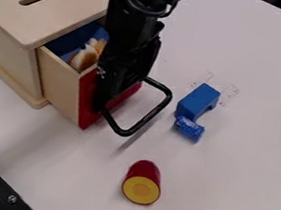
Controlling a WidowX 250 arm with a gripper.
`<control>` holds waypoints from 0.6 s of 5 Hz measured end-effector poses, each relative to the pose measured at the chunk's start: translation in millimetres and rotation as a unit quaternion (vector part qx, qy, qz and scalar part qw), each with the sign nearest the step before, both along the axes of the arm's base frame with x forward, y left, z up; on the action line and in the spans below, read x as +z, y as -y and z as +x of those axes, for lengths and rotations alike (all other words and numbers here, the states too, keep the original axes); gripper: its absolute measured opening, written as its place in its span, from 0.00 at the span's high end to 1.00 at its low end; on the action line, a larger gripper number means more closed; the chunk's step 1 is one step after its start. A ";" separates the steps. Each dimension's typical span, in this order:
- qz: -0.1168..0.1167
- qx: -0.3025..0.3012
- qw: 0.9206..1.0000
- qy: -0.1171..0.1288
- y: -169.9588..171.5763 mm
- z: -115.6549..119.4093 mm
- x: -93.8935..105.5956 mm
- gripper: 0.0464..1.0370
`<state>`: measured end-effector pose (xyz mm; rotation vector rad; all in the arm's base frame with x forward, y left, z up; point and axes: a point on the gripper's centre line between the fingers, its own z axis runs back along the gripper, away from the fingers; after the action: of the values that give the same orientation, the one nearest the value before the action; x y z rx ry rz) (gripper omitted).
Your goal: Close the drawer
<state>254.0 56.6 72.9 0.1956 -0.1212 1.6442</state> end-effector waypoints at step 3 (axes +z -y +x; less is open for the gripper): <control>0.012 0.060 0.998 -0.007 -57.1 -8.3 4.3 0.04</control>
<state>245.7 113.7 77.1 0.2360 -0.1205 1.7605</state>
